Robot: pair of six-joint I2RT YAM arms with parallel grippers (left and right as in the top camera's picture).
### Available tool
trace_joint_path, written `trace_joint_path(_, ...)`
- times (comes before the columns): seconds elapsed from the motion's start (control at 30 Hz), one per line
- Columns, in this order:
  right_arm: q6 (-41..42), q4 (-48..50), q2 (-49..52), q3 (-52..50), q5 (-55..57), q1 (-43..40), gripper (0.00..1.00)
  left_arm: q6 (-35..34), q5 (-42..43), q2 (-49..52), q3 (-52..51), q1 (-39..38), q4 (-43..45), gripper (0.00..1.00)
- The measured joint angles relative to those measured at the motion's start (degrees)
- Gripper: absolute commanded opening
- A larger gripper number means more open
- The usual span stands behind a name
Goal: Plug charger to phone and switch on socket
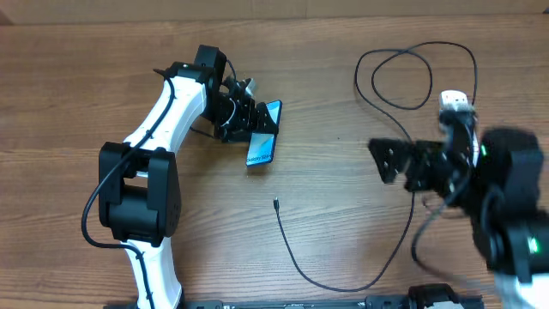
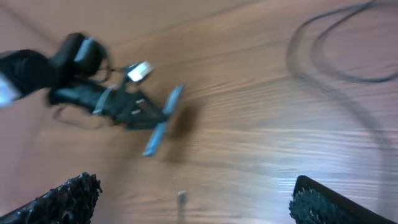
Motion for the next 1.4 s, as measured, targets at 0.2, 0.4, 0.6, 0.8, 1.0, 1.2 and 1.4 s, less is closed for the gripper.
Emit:
trace_joint_path(0.2, 1.6, 0.9, 19.4, 0.6, -10.2, 5.6, 0.85, 0.4, 8.2, 0.0, 0.0, -0.2, 0.5, 0.72)
trace_joint_path(0.4, 10.1, 13.1, 33.5, 0.6, -7.1, 17.7, 0.84, 0.4, 9.4, 0.0, 0.0, -2.1, 1.0, 0.72)
trace_joint_path(0.6, 18.5, 21.9, 40.1, 0.6, 1.7, 25.3, 0.80, 0.4, 9.7, 0.0, 0.0, -2.4, 1.1, 0.72)
trace_joint_path(0.8, 23.7, 25.1, 42.6, 0.6, 4.0, 26.0, 0.62, 0.4, 9.7, 0.0, 0.0, -2.0, 1.5, 0.72)
trace_joint_path(1.0, 25.1, 27.1, 43.2, 0.6, 4.2, 27.1, 0.36, 0.5, 9.7, 0.0, 0.1, -2.0, 1.5, 0.73)
trace_joint_path(1.2, 25.5, 28.6, 43.3, 0.6, 5.0, 27.7, 0.26, 0.4, 11.1, 0.0, 0.2, -1.9, 1.5, 0.73)
trace_joint_path(1.4, 26.6, 28.5, 43.9, -0.1, 7.3, 27.4, 0.04, 0.5, 11.1, -0.1, 0.5, -1.2, 1.6, 0.76)
